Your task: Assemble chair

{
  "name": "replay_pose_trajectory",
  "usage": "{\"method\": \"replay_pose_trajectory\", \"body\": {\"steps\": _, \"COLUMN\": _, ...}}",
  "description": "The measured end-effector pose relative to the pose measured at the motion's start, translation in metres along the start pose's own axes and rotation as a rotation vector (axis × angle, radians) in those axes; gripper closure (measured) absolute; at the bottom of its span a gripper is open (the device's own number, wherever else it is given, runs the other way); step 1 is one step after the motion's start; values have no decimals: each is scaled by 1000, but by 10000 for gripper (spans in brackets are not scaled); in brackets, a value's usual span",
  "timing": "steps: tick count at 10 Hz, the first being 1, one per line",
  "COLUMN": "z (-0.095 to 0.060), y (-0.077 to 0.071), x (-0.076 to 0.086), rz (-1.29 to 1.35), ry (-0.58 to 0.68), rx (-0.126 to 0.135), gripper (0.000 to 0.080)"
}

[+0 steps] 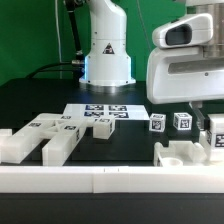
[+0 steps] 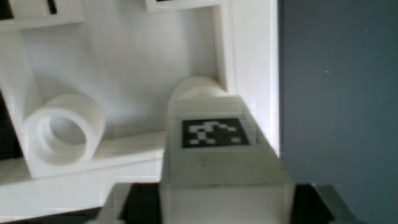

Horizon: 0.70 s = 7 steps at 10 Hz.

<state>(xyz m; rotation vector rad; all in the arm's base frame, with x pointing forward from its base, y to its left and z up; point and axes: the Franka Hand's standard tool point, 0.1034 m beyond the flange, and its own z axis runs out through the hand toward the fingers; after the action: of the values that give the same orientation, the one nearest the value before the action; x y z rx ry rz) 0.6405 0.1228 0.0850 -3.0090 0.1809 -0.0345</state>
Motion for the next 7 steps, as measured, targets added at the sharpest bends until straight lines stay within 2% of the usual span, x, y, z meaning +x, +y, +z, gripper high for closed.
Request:
{"method": "replay_pose_trajectory", "body": {"steps": 2, "z": 0, "y": 0, "x": 0, "rz": 10, "ry": 0, "rx": 0, "gripper": 511}}
{"method": "replay_pose_trajectory", "body": {"steps": 4, "z": 0, "y": 1, "x": 0, "rz": 226, "ry": 10, "rx": 10, "gripper": 511}}
{"method": "replay_pose_trajectory", "body": {"steps": 7, "z": 0, "y": 3, "x": 0, "rz": 526, "ry": 10, "rx": 12, "gripper": 510}}
